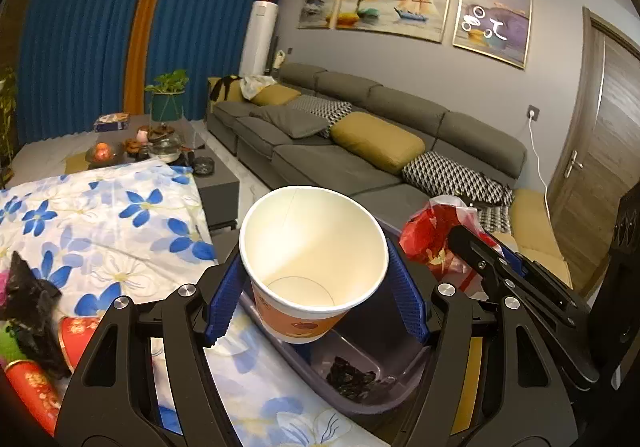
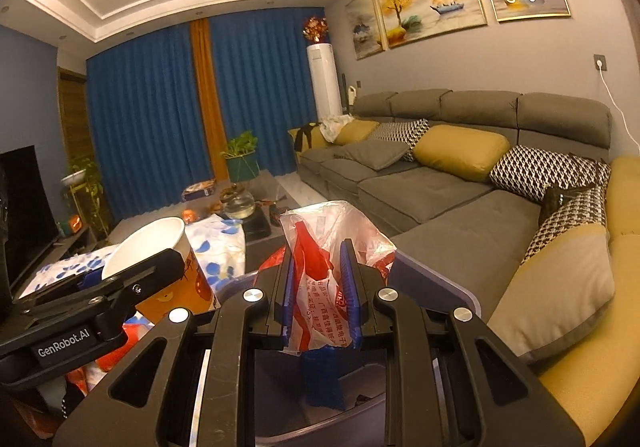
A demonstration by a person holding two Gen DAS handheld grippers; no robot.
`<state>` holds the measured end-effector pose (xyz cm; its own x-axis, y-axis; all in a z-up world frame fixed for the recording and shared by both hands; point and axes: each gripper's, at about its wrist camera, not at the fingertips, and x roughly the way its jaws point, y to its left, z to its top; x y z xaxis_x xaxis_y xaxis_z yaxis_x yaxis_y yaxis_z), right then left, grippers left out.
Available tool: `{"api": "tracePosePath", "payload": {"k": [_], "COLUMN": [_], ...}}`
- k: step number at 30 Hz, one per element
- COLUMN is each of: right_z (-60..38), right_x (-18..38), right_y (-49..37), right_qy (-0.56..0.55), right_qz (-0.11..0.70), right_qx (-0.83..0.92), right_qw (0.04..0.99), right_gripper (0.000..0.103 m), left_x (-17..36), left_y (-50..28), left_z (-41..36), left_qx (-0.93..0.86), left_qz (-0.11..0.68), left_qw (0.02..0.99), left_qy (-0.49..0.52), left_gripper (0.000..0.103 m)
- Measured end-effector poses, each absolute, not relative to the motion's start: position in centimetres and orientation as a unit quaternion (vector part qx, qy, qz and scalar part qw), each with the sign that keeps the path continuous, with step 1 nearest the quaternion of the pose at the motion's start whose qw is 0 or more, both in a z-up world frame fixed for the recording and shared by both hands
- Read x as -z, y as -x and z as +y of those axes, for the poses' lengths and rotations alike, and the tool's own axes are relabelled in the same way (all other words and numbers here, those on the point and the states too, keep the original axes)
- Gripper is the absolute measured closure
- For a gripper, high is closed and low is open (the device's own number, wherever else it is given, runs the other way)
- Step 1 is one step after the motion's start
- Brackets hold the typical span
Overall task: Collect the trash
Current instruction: 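Carry the paper cup and red snack bag in both tools over the bin, then open both tools to drop the cup and snack bag into the bin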
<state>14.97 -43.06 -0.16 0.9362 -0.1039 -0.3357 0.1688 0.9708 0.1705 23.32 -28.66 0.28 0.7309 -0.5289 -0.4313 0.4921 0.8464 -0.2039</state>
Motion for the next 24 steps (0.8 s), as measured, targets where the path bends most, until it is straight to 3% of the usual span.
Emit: {"api": "tracePosePath", "payload": {"k": [24], "right_z": [-44.3], "right_x": [1.7], "right_y": [-16.9], "right_qy": [-0.111], "right_qz": [0.190], "right_qx": [0.082], "right_qw": [0.972], "right_gripper": [0.079], "left_x": [3.8], "left_y": [-25.7], "left_z": [-30.9], "left_qx": [0.297], "left_qz": [0.282], "left_qw": [0.911], "left_qy": [0.036], "left_gripper": [0.035]}}
